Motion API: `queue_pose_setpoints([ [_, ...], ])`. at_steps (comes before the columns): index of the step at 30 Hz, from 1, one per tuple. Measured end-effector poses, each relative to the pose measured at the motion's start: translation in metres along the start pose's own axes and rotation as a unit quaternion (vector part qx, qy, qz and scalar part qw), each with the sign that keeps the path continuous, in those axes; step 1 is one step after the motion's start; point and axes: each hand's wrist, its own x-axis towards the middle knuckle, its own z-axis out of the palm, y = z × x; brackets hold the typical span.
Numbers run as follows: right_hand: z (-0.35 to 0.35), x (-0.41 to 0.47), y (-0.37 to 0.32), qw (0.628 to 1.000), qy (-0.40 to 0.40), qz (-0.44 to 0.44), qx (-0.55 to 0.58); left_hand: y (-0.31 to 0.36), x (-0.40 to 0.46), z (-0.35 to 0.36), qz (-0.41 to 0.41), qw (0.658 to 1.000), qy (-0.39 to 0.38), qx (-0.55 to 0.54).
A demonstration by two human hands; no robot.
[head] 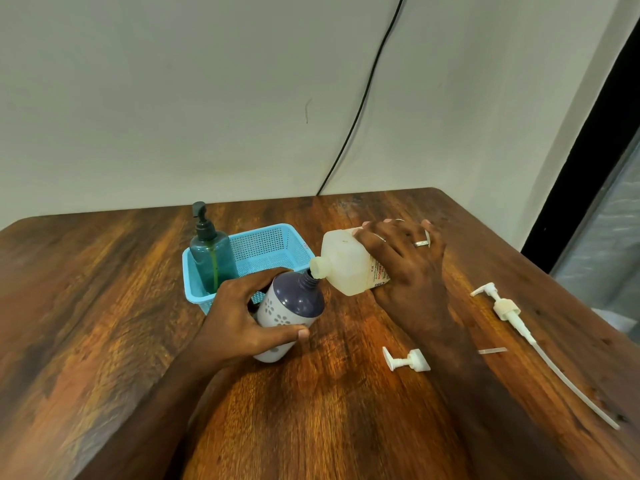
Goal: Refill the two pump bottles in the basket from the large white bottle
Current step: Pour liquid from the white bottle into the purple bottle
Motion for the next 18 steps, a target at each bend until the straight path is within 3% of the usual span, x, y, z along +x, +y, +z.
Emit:
queue_pose_setpoints([
  [18,-0.0003,-0.0003,-0.0004,1.0,0.009,-0.004,0.004,0.0002,-0.0006,0.001,0.004,1.0,0.007,0.0],
])
